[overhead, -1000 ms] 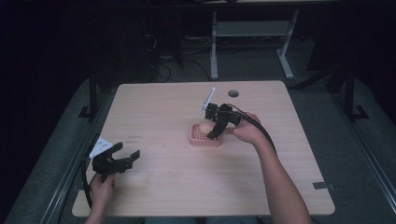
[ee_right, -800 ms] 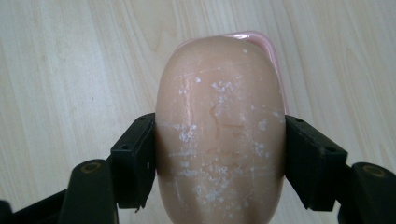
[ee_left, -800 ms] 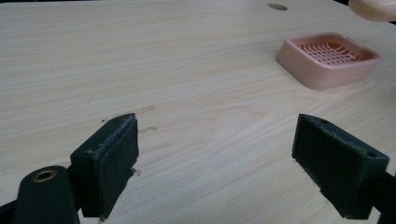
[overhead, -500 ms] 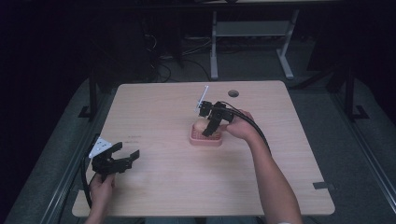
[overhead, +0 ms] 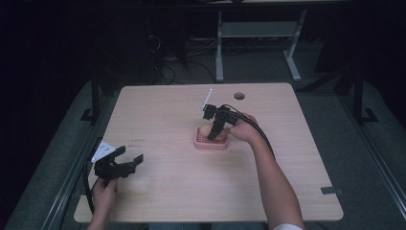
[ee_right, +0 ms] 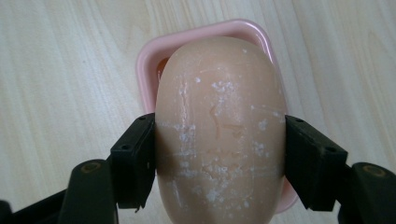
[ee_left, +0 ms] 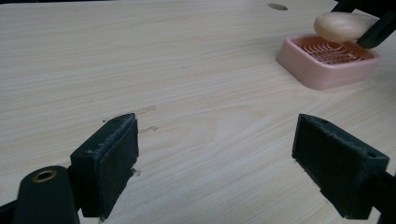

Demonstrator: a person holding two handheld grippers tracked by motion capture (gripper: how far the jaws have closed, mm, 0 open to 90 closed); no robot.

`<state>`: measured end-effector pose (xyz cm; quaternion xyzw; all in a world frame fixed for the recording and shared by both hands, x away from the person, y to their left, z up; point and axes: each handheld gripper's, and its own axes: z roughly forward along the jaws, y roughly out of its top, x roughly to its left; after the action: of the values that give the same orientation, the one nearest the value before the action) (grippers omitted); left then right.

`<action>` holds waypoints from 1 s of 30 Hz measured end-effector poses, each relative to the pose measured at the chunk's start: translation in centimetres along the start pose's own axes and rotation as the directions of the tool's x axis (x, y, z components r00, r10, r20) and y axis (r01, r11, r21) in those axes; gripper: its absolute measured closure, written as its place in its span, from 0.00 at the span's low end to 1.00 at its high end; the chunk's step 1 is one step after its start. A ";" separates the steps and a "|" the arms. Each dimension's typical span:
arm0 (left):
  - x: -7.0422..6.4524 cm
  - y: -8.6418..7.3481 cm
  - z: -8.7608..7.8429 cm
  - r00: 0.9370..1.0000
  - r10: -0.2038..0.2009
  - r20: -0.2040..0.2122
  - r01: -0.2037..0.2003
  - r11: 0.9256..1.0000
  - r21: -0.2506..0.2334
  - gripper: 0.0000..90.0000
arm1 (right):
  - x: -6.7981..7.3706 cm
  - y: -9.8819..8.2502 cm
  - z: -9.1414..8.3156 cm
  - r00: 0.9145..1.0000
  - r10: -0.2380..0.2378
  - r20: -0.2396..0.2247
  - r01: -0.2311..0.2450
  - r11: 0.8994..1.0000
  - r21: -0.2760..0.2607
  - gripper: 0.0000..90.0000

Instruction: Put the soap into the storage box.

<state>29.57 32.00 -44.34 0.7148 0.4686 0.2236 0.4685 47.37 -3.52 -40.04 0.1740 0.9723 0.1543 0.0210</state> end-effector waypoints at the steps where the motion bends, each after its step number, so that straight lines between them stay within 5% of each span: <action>1: 0.0 0.0 0.0 1.000 -0.001 -0.001 0.001 1.000 -0.002 0.16 | 0.0 0.0 0.2 1.000 0.002 -0.002 -0.002 1.000 0.005 0.35; 30: 0.2 0.0 -0.1 1.000 -0.008 -0.001 0.008 1.000 -0.005 0.16 | -0.1 0.5 1.7 1.000 -0.004 -0.001 0.004 0.999 0.035 0.35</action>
<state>29.56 32.19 -44.35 0.7116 0.4712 0.2233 0.4709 47.81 -2.64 -41.46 0.1726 0.9752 0.1373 0.0179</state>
